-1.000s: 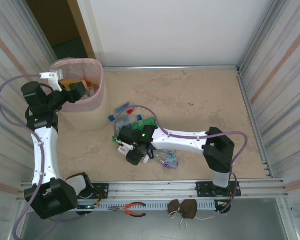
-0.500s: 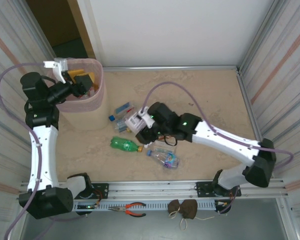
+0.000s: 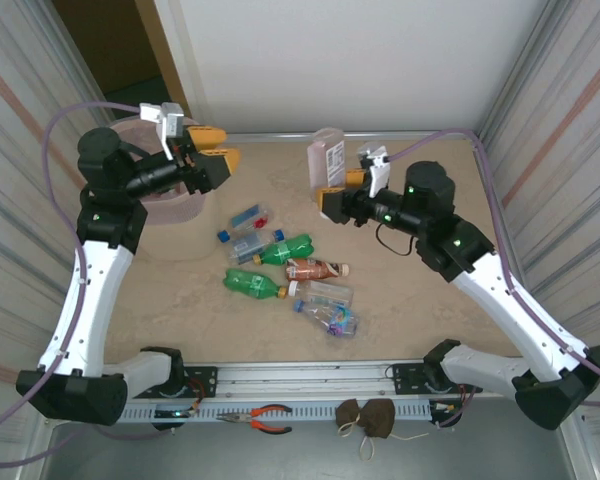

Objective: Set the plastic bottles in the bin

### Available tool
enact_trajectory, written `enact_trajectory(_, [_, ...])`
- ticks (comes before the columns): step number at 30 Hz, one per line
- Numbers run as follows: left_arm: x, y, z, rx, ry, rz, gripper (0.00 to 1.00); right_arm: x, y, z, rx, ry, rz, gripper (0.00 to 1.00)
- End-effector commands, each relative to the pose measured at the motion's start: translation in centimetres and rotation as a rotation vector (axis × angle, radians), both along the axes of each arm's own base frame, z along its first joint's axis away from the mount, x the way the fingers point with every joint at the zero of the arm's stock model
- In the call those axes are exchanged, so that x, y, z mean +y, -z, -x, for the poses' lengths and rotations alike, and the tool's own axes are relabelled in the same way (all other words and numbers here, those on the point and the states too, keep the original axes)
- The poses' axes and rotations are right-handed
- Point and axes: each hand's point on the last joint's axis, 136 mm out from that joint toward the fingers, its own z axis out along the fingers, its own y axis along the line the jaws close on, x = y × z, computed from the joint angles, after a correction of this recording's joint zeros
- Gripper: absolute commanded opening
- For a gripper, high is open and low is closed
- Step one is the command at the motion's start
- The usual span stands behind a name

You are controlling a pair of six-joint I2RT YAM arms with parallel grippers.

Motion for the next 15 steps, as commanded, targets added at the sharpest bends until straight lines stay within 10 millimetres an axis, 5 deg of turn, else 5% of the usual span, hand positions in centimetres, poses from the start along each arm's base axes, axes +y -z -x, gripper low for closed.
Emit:
enact_trajectory(1, [-1.9,-3.1,2.4,-0.131,0.102,0.015,0.84,-0.5,-5.6,2.2,-0.125,-0.095,-0.146,0.57])
enact_trajectory(6, [-5.5,-4.7,4.9,-0.208,0.247,0.029,0.87,-0.4,-8.7,4.7,-0.210,-0.204,-0.193,0.57])
enact_trajectory(15, [-10.4,-6.3,9.4,-0.287,0.518,0.034,0.91,0.2,-10.7,8.3,-0.284,-0.382,-0.223,0.55])
